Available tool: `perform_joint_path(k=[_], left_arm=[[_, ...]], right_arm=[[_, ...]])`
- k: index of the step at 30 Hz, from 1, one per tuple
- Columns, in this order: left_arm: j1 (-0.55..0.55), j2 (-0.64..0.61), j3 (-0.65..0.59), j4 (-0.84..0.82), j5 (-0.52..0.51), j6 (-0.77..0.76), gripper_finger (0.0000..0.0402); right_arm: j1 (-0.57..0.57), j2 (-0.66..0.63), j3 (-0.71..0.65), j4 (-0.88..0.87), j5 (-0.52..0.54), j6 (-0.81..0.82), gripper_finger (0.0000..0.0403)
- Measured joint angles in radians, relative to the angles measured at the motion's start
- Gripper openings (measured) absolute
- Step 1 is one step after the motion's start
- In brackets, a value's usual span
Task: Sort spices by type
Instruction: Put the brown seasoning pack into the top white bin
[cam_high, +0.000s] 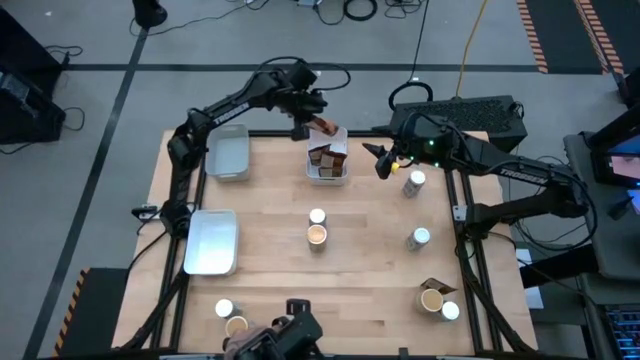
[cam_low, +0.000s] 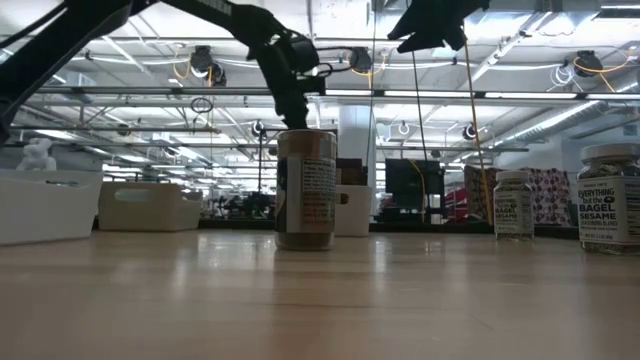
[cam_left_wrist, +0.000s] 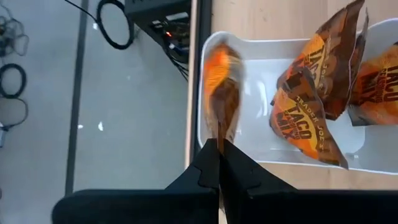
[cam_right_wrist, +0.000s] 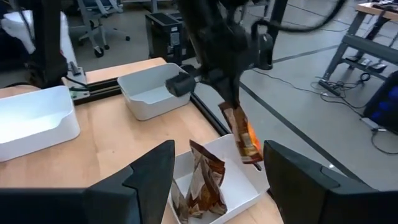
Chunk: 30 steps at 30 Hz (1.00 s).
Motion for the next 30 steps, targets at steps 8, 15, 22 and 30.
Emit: perform_joint_path(k=[8, 15, 22, 30], left_arm=[[-0.006, 0.027, -0.001, -0.010, -0.003, -0.002, 0.0001], [-0.036, 0.027, -0.001, -0.007, -0.045, -0.002, 0.0001], [-0.078, 0.066, -0.001, -0.019, -0.162, -0.003, 0.0001], [-0.116, 0.099, -0.001, -0.058, -0.221, -0.023, 0.0001]], right_arm=[[-0.025, 0.000, 0.000, -0.004, -0.033, 0.000, 0.0226], [-0.046, 0.000, 0.000, -0.007, -0.033, -0.006, 0.0226], [-0.068, 0.000, 0.000, -0.005, -0.032, -0.006, 0.0226], [-0.068, 0.000, 0.000, -0.004, -0.032, -0.003, 0.0226]])
